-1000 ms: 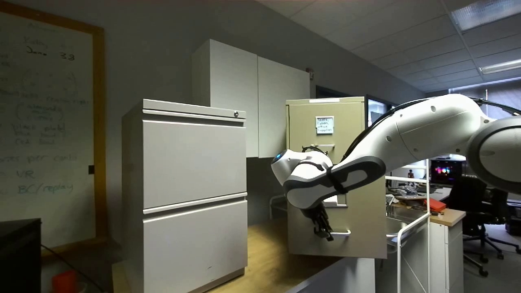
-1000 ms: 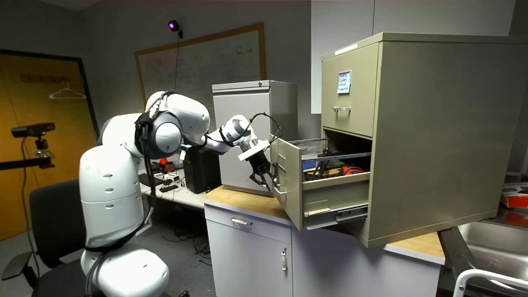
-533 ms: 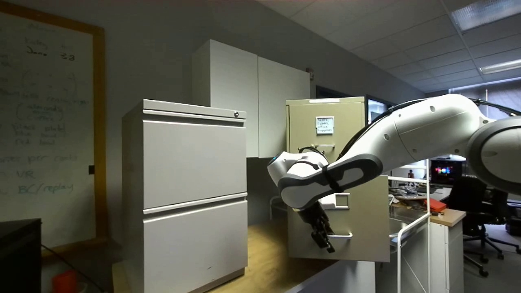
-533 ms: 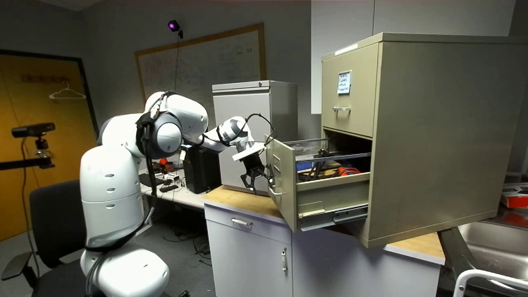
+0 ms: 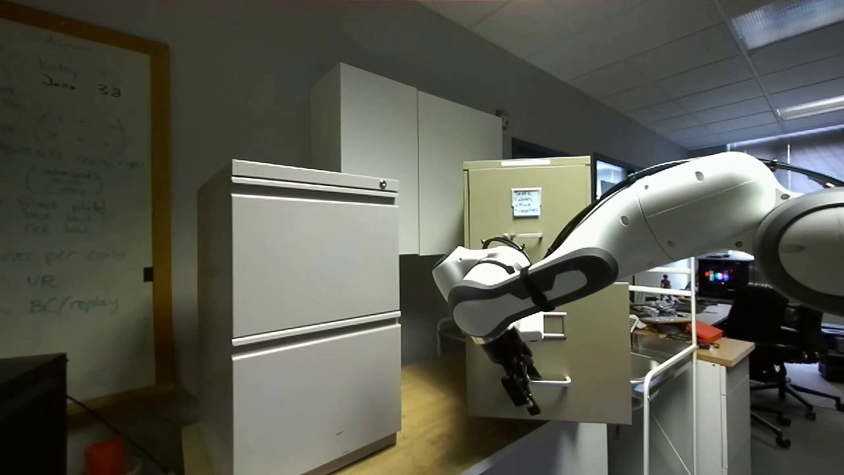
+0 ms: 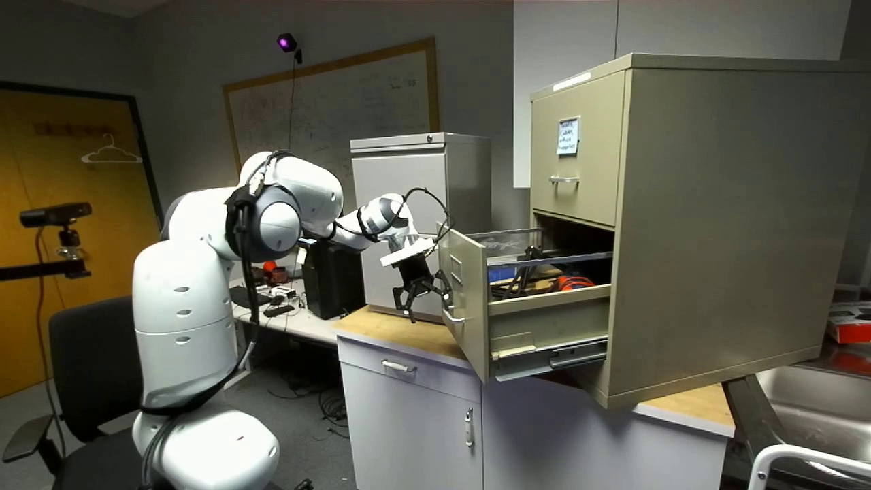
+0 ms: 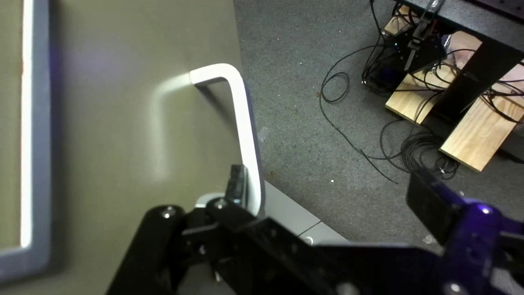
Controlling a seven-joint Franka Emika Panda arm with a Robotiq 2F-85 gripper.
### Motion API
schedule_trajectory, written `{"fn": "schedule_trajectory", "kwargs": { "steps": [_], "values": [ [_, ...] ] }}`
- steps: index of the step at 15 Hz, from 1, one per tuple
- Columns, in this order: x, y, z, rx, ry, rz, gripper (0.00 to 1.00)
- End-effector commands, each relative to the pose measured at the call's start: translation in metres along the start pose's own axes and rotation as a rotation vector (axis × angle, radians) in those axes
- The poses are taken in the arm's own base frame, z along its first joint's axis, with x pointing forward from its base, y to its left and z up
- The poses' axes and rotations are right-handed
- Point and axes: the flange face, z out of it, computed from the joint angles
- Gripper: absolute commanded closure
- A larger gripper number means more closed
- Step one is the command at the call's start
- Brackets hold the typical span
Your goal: Open the bottom drawer of the cabinet at the right
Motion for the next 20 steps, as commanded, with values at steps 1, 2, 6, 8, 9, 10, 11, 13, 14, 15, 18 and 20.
{"fn": "schedule_trajectory", "kwargs": {
  "steps": [1,2,6,8,9,10,11,13,14,15,18,20],
  "values": [
    [0.016,0.007,0.000,0.102,0.094,0.060,0.00],
    [0.016,0.007,0.000,0.088,0.113,0.076,0.00],
    [0.011,0.012,-0.005,0.067,0.197,0.134,0.00],
    [0.004,0.019,-0.008,0.081,0.235,0.167,0.00],
    [0.001,0.022,-0.010,0.088,0.254,0.184,0.00],
    [-0.003,0.024,-0.011,0.094,0.274,0.199,0.00],
    [-0.005,0.027,-0.012,0.100,0.295,0.214,0.00],
    [-0.011,0.033,-0.012,0.109,0.341,0.239,0.00],
    [-0.012,0.035,-0.012,0.113,0.363,0.248,0.00],
    [-0.014,0.038,-0.012,0.115,0.383,0.256,0.00],
    [-0.010,0.041,-0.021,0.102,0.503,0.269,0.00],
    [-0.009,0.041,-0.025,0.094,0.559,0.273,0.00]
  ]
}}
